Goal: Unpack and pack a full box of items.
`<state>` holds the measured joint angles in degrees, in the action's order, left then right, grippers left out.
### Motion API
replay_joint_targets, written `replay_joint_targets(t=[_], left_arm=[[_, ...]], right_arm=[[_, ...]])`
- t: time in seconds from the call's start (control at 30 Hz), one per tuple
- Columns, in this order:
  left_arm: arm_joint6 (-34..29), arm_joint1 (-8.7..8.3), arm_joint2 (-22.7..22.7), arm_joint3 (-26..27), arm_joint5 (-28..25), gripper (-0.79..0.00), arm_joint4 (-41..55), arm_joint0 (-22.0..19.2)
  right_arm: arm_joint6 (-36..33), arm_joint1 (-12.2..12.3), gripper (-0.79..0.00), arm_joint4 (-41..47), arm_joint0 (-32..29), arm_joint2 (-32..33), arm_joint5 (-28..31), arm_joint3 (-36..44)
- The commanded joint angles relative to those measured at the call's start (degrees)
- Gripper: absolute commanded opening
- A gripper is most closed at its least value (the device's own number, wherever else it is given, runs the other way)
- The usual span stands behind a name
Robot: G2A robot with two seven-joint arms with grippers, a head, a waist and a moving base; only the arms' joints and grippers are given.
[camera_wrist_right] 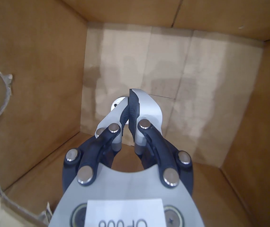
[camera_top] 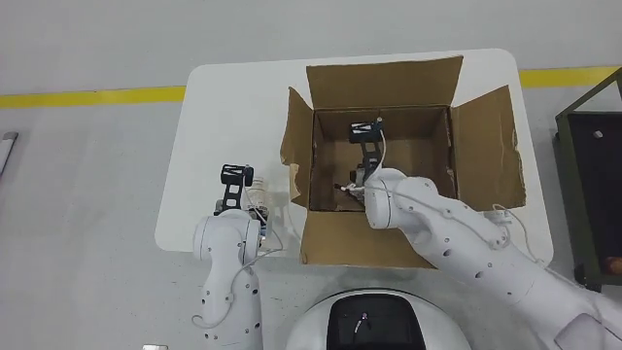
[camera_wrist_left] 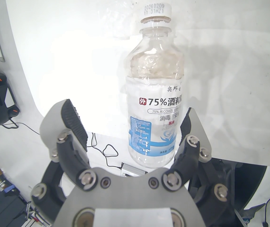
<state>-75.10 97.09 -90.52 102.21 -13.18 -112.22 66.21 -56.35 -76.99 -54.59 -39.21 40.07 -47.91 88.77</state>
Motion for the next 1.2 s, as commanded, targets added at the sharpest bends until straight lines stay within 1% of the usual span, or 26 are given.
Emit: replay_joint_targets(t=[0.0, 0.07, 0.17, 0.23, 0.3, 0.33, 0.37, 0.43, 0.5, 0.53, 0.9, 0.93, 0.97, 1.07, 1.13, 1.17], left_arm=[[0.0, 0.0, 0.0, 0.0, 0.0, 0.0, 0.0, 0.0], [0.0, 0.0, 0.0, 0.0, 0.0, 0.0, 0.0, 0.0], [0.0, 0.0, 0.0, 0.0, 0.0, 0.0, 0.0, 0.0], [0.0, 0.0, 0.0, 0.0, 0.0, 0.0, 0.0, 0.0], [0.0, 0.0, 0.0, 0.0, 0.0, 0.0, 0.0, 0.0], [0.0, 0.0, 0.0, 0.0, 0.0, 0.0, 0.0, 0.0], [0.0, 0.0, 0.0, 0.0, 0.0, 0.0, 0.0, 0.0], [0.0, 0.0, 0.0, 0.0, 0.0, 0.0, 0.0, 0.0], [0.0, 0.0, 0.0, 0.0, 0.0, 0.0, 0.0, 0.0], [0.0, 0.0, 0.0, 0.0, 0.0, 0.0, 0.0, 0.0], [0.0, 0.0, 0.0, 0.0, 0.0, 0.0, 0.0, 0.0], [0.0, 0.0, 0.0, 0.0, 0.0, 0.0, 0.0, 0.0], [0.0, 0.0, 0.0, 0.0, 0.0, 0.0, 0.0, 0.0], [0.0, 0.0, 0.0, 0.0, 0.0, 0.0, 0.0, 0.0], [0.0, 0.0, 0.0, 0.0, 0.0, 0.0, 0.0, 0.0], [0.0, 0.0, 0.0, 0.0, 0.0, 0.0, 0.0, 0.0]], right_arm=[[0.6, -1.2, -0.782, 0.5, 1.5, -1.8, -0.6, -2.9], [0.9, -2.1, -0.782, 1.5, 2.6, -2.6, -0.9, -5.3], [1.2, -3.0, -0.736, 2.5, 3.8, -2.6, -1.2, -8.1], [0.6, -3.3, -0.671, 3.0, 4.5, -2.6, -0.6, -9.2], [-0.1, -3.7, -0.634, 2.5, 5.1, -3.1, 0.1, -10.8], [-0.3, -3.9, -0.591, 2.6, 5.3, -3.3, 0.3, -11.1], [-0.5, -4.0, -0.529, 2.5, 5.5, -3.4, 0.5, -11.9], [-0.7, -4.4, -0.499, 2.6, 5.8, -3.6, 0.7, -12.8], [-1.5, -4.7, -0.434, 3.1, 6.1, -3.6, 1.5, -13.5], [-2.0, -4.8, -0.416, 3.4, 6.4, -3.5, 2.0, -14.0], [-4.3, -5.8, -0.391, 1.8, 7.2, -3.4, 4.3, -15.8], [-4.5, -5.9, -0.329, 1.8, 7.2, -3.4, 4.4, -15.7], [-4.7, -5.9, -0.296, 1.6, 7.1, -3.4, 4.6, -15.7], [-5.3, -6.2, -0.308, 1.2, 7.0, -3.3, 5.2, -15.7], [-5.4, -6.3, -0.256, 0.8, 6.8, -3.2, 5.4, -15.7], [-5.6, -6.4, -0.182, 0.6, 6.7, -3.1, 5.5, -15.7]])
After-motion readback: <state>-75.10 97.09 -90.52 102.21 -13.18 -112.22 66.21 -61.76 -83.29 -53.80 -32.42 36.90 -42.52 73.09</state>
